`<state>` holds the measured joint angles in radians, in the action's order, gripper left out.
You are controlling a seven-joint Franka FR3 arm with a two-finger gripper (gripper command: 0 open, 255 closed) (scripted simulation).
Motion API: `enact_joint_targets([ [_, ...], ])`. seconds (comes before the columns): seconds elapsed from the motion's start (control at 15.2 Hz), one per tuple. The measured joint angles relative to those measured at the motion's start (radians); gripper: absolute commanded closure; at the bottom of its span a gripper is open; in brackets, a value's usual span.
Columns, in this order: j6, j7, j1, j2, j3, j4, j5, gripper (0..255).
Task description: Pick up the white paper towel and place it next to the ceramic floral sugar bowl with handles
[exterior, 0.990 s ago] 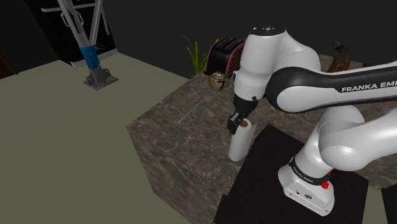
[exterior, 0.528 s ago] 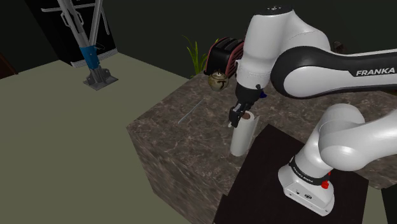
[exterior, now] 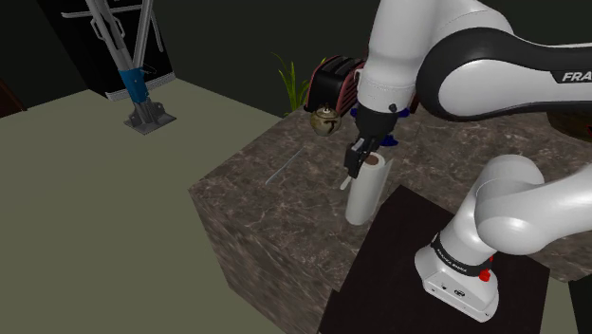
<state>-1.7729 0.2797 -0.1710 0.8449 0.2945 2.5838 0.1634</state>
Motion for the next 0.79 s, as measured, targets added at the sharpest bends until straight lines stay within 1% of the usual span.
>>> enact_joint_targets([
  [0.79,0.153,-0.004,0.015,-0.019,-0.028,-0.172,-0.027,255],
])
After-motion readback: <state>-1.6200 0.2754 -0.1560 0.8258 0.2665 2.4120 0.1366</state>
